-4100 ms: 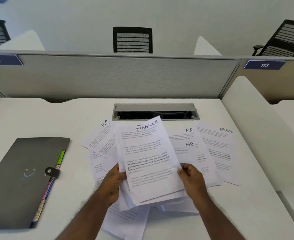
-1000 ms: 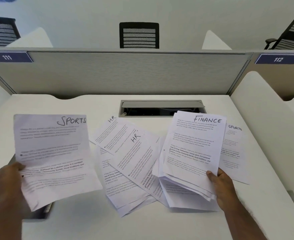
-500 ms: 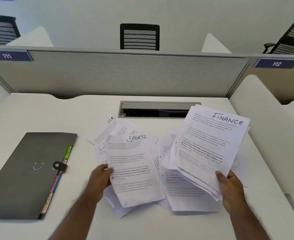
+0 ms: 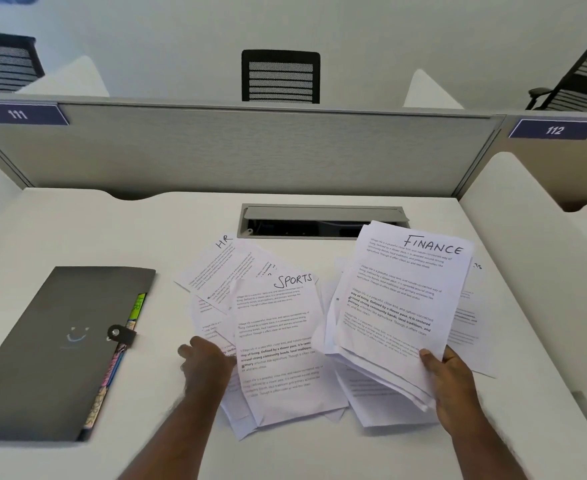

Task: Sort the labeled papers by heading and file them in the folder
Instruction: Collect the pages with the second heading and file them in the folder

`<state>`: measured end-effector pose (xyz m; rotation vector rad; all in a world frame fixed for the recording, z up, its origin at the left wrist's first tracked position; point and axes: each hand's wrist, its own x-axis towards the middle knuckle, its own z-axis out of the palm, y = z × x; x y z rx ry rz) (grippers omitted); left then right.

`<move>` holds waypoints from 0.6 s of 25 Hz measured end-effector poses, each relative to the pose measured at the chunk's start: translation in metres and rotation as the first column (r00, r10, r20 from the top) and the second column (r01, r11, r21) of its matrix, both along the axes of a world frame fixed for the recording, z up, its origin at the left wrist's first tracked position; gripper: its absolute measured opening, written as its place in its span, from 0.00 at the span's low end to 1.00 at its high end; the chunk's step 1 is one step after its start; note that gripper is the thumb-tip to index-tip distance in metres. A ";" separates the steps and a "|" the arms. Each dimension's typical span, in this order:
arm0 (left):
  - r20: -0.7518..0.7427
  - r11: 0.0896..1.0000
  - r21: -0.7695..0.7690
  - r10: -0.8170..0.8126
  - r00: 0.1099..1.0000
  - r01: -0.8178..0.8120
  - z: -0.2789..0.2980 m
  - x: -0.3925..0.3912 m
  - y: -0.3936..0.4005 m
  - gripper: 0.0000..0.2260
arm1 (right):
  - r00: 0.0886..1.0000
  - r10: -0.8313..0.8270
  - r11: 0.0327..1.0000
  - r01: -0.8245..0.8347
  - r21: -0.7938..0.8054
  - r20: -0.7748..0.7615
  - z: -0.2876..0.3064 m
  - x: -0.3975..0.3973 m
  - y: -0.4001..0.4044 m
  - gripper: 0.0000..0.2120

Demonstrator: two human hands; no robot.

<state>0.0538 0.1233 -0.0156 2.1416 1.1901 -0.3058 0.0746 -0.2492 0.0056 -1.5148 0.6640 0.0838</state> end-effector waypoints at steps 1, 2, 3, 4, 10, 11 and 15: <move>0.000 0.999 -0.015 0.045 0.999 -0.045 -0.001 0.002 0.004 0.30 | 1.000 0.016 1.000 -0.016 -0.008 0.002 0.001 0.000 0.002 0.10; 0.004 0.996 -0.031 0.088 0.996 -0.087 -0.003 0.004 0.010 0.29 | 1.000 0.028 1.000 -0.028 -0.010 0.000 0.003 0.000 0.005 0.10; 0.013 0.993 -0.043 0.112 0.994 -0.111 -0.005 0.003 0.016 0.28 | 0.999 0.035 0.999 -0.035 -0.006 -0.003 0.005 -0.001 0.008 0.10; 0.031 0.990 -0.065 0.129 0.991 -0.126 -0.010 0.000 0.024 0.28 | 0.999 0.041 0.999 -0.041 -0.005 0.000 0.005 0.000 0.009 0.10; 0.238 0.946 -0.241 0.275 0.932 -0.217 -0.019 -0.029 0.065 0.06 | 0.996 0.078 0.994 -0.075 -0.076 0.037 -0.003 0.002 0.011 0.10; 0.263 0.934 -0.282 0.297 0.918 -0.221 -0.012 -0.034 0.071 0.02 | 0.996 0.084 0.993 -0.080 -0.081 0.040 -0.005 0.002 0.011 0.11; 0.323 0.827 -0.514 0.432 0.842 -0.227 0.009 -0.047 0.104 0.06 | 0.994 0.105 0.989 -0.100 -0.112 0.035 -0.010 0.001 0.013 0.12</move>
